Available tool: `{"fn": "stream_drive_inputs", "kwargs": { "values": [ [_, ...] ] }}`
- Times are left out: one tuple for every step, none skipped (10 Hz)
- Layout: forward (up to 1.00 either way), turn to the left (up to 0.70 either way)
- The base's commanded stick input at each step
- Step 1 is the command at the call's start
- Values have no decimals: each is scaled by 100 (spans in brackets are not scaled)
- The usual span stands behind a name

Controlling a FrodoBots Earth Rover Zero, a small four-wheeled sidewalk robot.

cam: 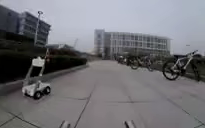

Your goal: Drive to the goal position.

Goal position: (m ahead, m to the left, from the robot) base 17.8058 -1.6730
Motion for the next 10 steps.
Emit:
{"fn": "stream_drive_inputs", "kwargs": {
  "values": [
    [100, 9],
    [100, 3],
    [100, 0],
    [100, 0],
    [100, 0],
    [100, 0],
    [100, 1],
    [100, 6],
    [100, 14],
    [100, -8]
  ]
}}
